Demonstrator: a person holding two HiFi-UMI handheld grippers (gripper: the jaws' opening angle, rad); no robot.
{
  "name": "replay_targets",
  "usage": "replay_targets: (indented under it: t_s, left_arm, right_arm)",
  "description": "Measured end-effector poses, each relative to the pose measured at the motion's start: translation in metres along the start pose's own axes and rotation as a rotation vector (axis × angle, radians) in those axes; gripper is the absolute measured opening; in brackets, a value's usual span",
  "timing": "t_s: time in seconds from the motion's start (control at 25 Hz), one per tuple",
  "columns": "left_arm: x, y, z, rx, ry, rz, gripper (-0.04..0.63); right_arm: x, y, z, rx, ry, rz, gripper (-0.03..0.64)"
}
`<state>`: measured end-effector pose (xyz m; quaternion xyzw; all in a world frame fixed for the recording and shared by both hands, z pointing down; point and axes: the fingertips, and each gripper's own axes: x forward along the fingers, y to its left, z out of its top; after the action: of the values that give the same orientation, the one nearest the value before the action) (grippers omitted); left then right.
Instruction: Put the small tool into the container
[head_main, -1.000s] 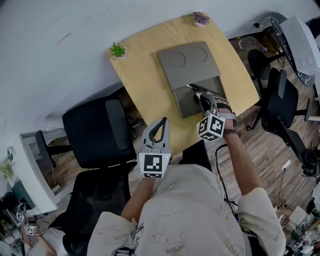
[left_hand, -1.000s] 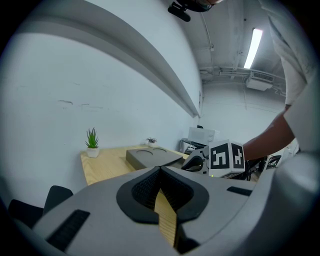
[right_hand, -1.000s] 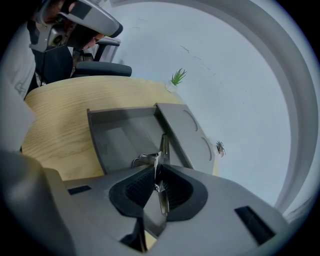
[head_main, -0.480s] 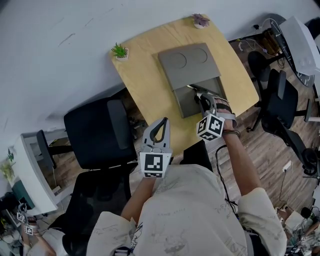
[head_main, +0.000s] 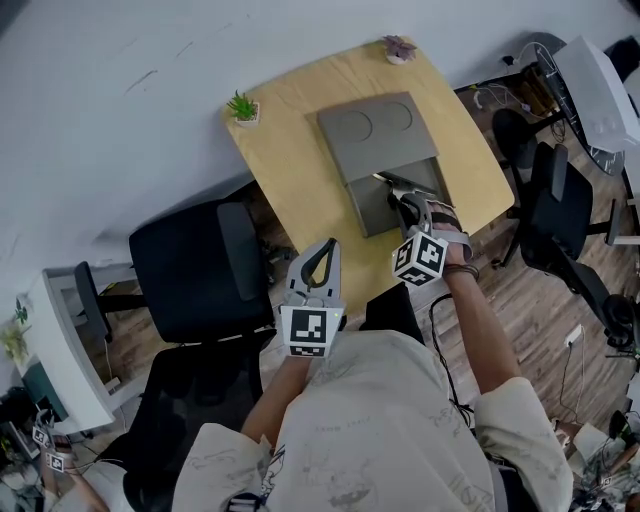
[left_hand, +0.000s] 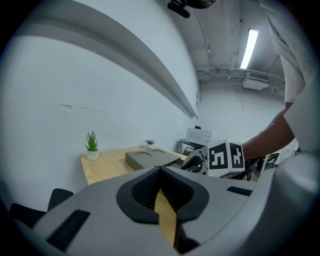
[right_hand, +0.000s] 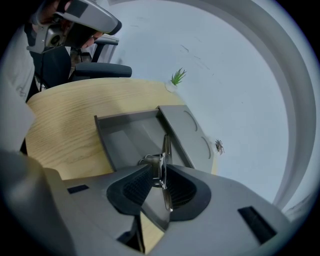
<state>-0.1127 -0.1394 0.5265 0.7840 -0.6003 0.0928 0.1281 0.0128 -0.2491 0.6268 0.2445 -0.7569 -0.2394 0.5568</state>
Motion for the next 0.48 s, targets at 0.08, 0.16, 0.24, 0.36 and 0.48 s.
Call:
replay_targets:
  t_s: [0.08, 0.16, 0.24, 0.36, 0.48]
  left_arm:
    - [-0.002, 0.0, 0.0, 0.004, 0.0, -0.002, 0.006]
    - [-0.003, 0.0, 0.0, 0.008, -0.001, -0.004, 0.006]
    - [-0.006, -0.001, 0.001, 0.013, -0.003, -0.008, 0.006]
    - [-0.008, -0.002, 0.003, 0.018, -0.007, -0.01, 0.006]
    - [-0.009, -0.002, 0.004, 0.023, -0.015, -0.012, 0.006]
  right_arm:
    - [-0.002, 0.001, 0.001, 0.006, -0.001, -0.003, 0.098]
    - [-0.005, 0.002, 0.001, 0.013, -0.001, -0.008, 0.095]
    - [-0.009, 0.004, 0.001, 0.021, 0.0, -0.013, 0.094]
    - [-0.013, 0.006, 0.001, 0.038, 0.002, -0.018, 0.094]
    - [-0.018, 0.008, 0.002, 0.072, -0.01, -0.025, 0.095]
